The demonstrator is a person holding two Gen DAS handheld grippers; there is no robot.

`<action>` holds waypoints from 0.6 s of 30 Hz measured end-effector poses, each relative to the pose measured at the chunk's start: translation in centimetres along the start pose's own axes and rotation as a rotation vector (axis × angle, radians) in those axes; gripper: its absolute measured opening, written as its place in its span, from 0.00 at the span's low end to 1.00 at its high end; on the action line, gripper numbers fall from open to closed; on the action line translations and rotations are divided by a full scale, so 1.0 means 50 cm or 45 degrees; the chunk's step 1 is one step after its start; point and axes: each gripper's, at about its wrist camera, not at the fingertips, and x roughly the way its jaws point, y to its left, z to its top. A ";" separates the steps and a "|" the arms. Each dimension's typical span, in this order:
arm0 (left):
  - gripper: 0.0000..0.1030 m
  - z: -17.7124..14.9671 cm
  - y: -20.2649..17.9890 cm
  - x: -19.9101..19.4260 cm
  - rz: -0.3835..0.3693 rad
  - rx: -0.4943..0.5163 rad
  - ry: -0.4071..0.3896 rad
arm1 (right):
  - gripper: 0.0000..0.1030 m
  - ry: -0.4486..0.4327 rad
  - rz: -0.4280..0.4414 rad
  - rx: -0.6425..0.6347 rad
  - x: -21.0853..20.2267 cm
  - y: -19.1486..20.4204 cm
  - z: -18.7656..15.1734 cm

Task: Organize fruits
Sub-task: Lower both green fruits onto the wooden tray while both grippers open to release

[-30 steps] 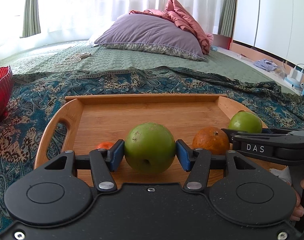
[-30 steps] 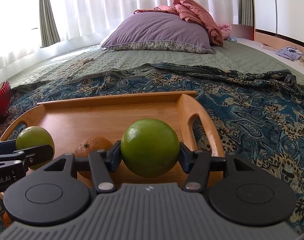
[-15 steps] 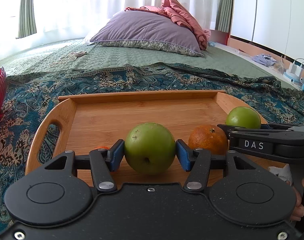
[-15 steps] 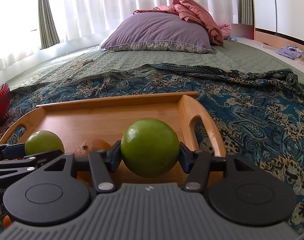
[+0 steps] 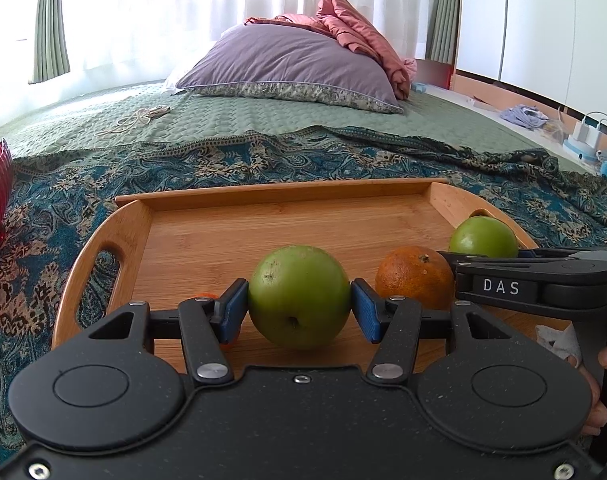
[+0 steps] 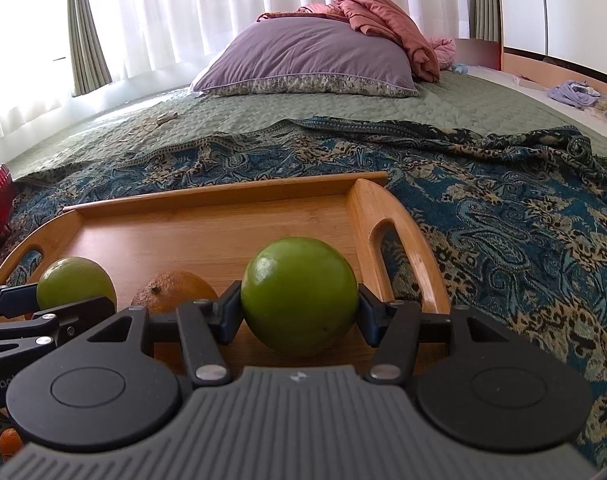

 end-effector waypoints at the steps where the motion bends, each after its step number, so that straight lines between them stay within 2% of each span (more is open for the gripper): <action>1: 0.52 0.000 0.000 0.000 0.000 0.000 0.000 | 0.59 0.000 -0.001 0.000 0.002 0.001 0.001; 9: 0.52 0.000 -0.002 -0.004 -0.001 0.008 0.006 | 0.61 0.000 -0.002 -0.006 0.002 0.003 0.001; 12: 0.52 -0.002 -0.001 -0.016 -0.003 0.024 -0.016 | 0.68 -0.013 0.005 -0.016 -0.005 0.006 -0.001; 13: 0.53 -0.001 -0.002 -0.025 -0.007 0.035 -0.035 | 0.71 -0.017 0.013 -0.023 -0.009 0.007 -0.002; 18: 0.60 0.000 -0.004 -0.055 -0.015 0.083 -0.065 | 0.72 -0.038 0.013 -0.086 -0.031 0.013 -0.013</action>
